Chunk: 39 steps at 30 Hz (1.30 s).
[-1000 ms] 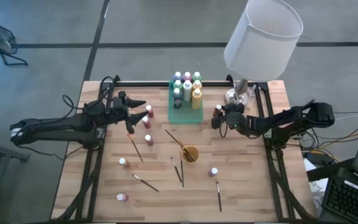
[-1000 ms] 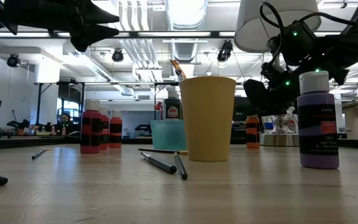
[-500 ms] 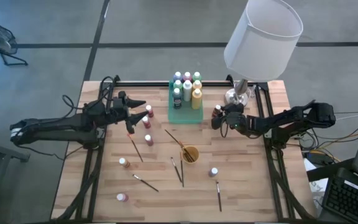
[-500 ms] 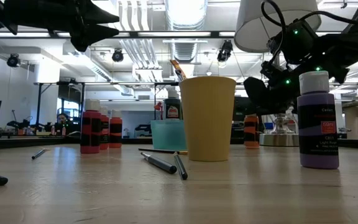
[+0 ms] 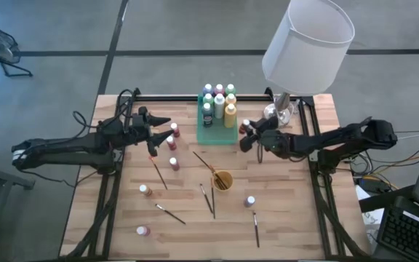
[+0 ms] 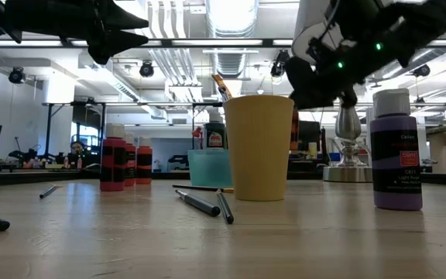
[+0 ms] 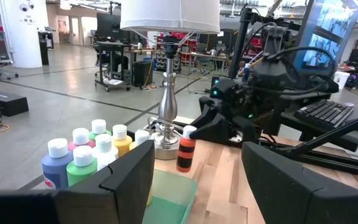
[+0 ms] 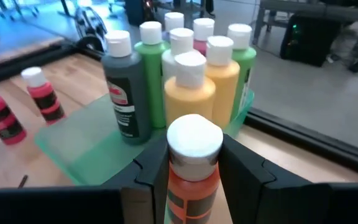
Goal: Pick & Place Paint Supplies
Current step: Put the orange paint bottle into the green bin
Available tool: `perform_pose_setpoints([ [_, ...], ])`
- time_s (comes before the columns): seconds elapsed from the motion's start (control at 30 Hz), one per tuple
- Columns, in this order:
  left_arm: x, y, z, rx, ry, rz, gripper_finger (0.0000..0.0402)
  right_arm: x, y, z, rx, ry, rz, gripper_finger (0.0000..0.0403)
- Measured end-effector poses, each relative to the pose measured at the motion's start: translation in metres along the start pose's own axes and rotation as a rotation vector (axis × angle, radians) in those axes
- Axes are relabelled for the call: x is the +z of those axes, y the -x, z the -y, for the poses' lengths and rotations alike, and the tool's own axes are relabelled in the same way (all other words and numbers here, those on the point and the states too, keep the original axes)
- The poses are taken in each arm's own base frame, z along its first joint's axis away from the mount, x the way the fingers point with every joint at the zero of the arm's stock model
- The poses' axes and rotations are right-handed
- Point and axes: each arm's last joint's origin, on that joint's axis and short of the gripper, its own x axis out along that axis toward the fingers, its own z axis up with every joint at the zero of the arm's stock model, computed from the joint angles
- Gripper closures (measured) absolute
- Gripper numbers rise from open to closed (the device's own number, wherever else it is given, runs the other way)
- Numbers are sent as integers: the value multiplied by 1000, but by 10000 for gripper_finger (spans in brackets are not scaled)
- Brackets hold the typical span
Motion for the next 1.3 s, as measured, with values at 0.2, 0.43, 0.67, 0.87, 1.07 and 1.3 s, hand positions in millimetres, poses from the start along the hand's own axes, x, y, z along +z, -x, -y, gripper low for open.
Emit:
perform_pose_setpoints([
  [0.2,0,0,0,0,0,0,154,27,12,-27,21,41,-3,296],
  [0.43,0,0,0,0,0,0,154,43,11,-37,49,-12,23,296],
  [0.67,0,0,0,0,1,1,154,26,-17,-57,35,-33,56,296],
  [0.87,0,0,0,0,0,1,154,14,-55,-66,-48,-69,47,296],
  [1.07,0,0,0,0,0,1,154,7,-86,-79,-90,-55,25,296],
  [1.3,0,0,0,0,0,0,154,5,-102,-84,-152,-48,2,296],
])
